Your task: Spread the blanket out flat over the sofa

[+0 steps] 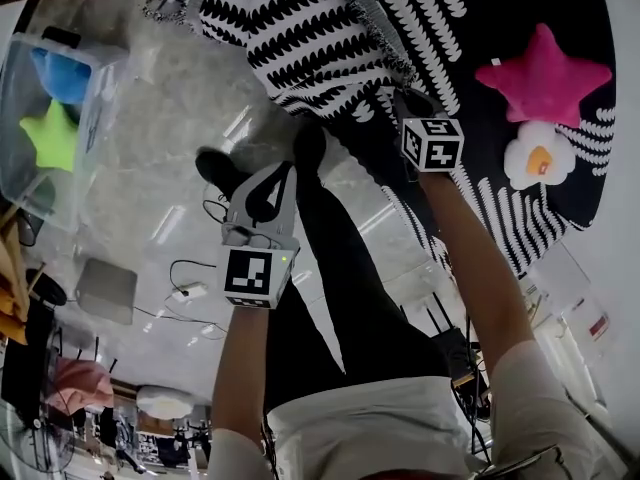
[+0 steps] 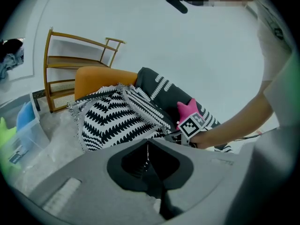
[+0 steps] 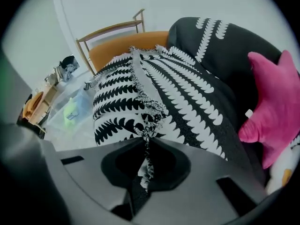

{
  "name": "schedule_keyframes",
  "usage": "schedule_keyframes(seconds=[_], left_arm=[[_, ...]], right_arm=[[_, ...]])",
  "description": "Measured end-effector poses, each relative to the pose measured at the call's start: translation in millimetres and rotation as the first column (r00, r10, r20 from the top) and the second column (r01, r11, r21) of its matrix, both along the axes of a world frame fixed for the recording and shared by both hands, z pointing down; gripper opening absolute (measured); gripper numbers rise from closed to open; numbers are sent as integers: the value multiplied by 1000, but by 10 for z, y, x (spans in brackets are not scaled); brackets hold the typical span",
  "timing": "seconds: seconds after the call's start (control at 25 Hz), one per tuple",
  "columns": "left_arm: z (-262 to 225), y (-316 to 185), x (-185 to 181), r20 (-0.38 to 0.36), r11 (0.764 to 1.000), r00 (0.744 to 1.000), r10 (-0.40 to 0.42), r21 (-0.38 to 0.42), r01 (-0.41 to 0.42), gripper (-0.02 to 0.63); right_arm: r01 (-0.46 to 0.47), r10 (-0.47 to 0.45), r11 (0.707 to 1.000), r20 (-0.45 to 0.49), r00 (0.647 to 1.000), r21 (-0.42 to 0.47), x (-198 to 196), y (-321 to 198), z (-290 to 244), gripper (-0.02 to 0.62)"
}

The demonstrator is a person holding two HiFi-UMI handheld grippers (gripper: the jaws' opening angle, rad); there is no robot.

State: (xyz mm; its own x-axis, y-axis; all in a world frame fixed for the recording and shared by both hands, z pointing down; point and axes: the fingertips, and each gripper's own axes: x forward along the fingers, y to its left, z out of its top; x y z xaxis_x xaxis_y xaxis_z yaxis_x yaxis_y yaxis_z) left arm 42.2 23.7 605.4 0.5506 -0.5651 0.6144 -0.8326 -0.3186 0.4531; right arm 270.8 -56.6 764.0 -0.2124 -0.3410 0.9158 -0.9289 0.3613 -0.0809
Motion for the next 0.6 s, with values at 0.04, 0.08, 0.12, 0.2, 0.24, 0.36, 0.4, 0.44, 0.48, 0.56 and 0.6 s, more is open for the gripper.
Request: schedule_keyframes(seconds=[0.04, 0.08, 0.12, 0.2, 0.24, 0.36, 0.4, 0.44, 0.48, 0.56, 0.6], left_arm=[[8, 14, -40, 0, 1000, 1000, 0, -2, 0, 18], [9, 24, -79, 0, 1000, 1000, -1, -2, 1, 18], [0, 29, -116, -2, 1000, 1000, -2, -1, 2, 18], [-43, 27, -187, -5, 1000, 1000, -8, 5, 8, 18], [-74, 20, -233, -7, 1000, 1000, -12, 8, 12, 18], [-149, -16, -440, -11, 1000, 1000, -22, 20, 23, 18], [-163, -19, -523, -12, 999, 1000, -27, 22, 27, 18], [-171, -15, -604, -14, 999, 999, -30, 24, 30, 18], [-177, -8, -682, -14, 999, 999, -32, 24, 33, 18], [-191, 7, -827, -10, 999, 999, -31, 23, 32, 18], [-200, 12, -893, -6, 999, 1000, -29, 23, 29, 18]], right_arm=[[-2, 2, 1000, 13, 1000, 4, -53, -5, -42, 23], [-2, 1, 1000, 27, 1000, 11, -113, -17, -99, 21], [2, -3, 1000, 42, 999, 22, -179, -37, -170, 20], [20, -23, 999, 71, 997, 50, -338, -97, -336, 20], [32, -37, 998, 85, 996, 63, -440, -133, -421, 20], [73, -84, 993, 121, 989, 94, -844, -239, -635, 20], [88, -101, 991, 130, 986, 103, -993, -263, -690, 20], [102, -117, 989, 137, 984, 111, -1142, -283, -740, 20], [114, -131, 986, 146, 981, 118, -1290, -300, -785, 20], [134, -155, 983, 168, 974, 129, -1579, -330, -868, 20], [143, -165, 981, 180, 970, 133, -1717, -342, -908, 20]])
